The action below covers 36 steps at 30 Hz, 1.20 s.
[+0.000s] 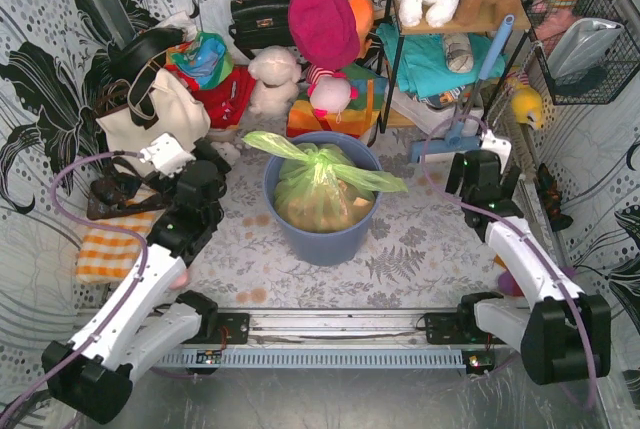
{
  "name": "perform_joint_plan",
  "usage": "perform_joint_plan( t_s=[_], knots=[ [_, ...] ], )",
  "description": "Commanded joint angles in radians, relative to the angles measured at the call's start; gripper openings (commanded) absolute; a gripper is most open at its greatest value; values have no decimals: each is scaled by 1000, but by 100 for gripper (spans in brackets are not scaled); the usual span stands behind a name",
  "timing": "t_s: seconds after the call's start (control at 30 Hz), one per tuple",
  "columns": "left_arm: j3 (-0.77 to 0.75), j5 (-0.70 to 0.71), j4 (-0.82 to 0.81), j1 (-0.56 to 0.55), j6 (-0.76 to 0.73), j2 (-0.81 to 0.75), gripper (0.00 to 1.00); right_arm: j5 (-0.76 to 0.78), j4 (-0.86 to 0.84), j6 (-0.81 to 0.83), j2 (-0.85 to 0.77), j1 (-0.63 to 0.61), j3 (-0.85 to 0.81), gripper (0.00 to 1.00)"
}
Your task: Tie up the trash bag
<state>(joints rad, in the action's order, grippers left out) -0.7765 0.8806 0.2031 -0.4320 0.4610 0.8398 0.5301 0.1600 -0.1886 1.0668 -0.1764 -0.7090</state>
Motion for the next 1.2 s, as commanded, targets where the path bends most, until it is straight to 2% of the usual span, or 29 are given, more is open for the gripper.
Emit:
perform_joint_plan(
  t_s=[0.0, 0.2, 0.27, 0.3, 0.4, 0.43, 0.53, 0.67, 0.73, 0.8, 0.87, 0.9, 0.93, 0.97, 1.03, 1.1, 1.17],
  knots=[
    [133, 3, -150, 65, 68, 16, 98, -26, -328, 22, 37, 72, 167, 97],
    [359, 74, -562, 68, -104, 167, 98, 31, -747, 129, 148, 81, 383, 97],
    [390, 100, -665, 69, -160, 258, 98, 24, -830, 170, 221, 84, 386, 97],
    [407, 114, -716, 69, -186, 308, 98, 6, -807, 171, 241, 84, 373, 97],
    [480, 99, -985, 69, -290, 435, 98, -38, -1027, 178, 265, 84, 427, 97],
    [506, 71, -1114, 71, -345, 480, 98, -64, -1086, 186, 275, 84, 442, 97],
    [530, -56, -1240, 75, -428, 508, 98, -121, -1193, 204, 311, 84, 458, 97],
    [588, -294, -1415, 126, -477, 535, 98, -226, -1482, 255, 421, 85, 536, 97],
    [622, -360, -1531, 159, -482, 574, 98, -245, -1458, 246, 409, 87, 542, 97],
    [636, -424, -1509, 197, -439, 554, 98, -260, -1500, 251, 423, 87, 551, 97],
    [659, -511, -1570, 232, -432, 576, 98, -297, -1534, 260, 452, 89, 565, 97],
    [668, -552, -1587, 245, -430, 590, 98, -314, -1631, 291, 498, 89, 578, 97],
    [672, -578, -1614, 259, -430, 616, 98, -338, -1648, 290, 497, 89, 588, 97],
    [668, -583, -1653, 261, -448, 650, 98, -346, -1575, 280, 470, 89, 575, 97],
    [635, -599, -1523, 275, -418, 617, 98, -343, -1592, 287, 487, 88, 568, 97],
    [612, -588, -1527, 283, -412, 634, 98, -314, -1528, 268, 477, 90, 545, 97],
    [612, -580, -1501, 285, -402, 628, 98, -286, -1534, 258, 481, 93, 544, 97]
  ],
)
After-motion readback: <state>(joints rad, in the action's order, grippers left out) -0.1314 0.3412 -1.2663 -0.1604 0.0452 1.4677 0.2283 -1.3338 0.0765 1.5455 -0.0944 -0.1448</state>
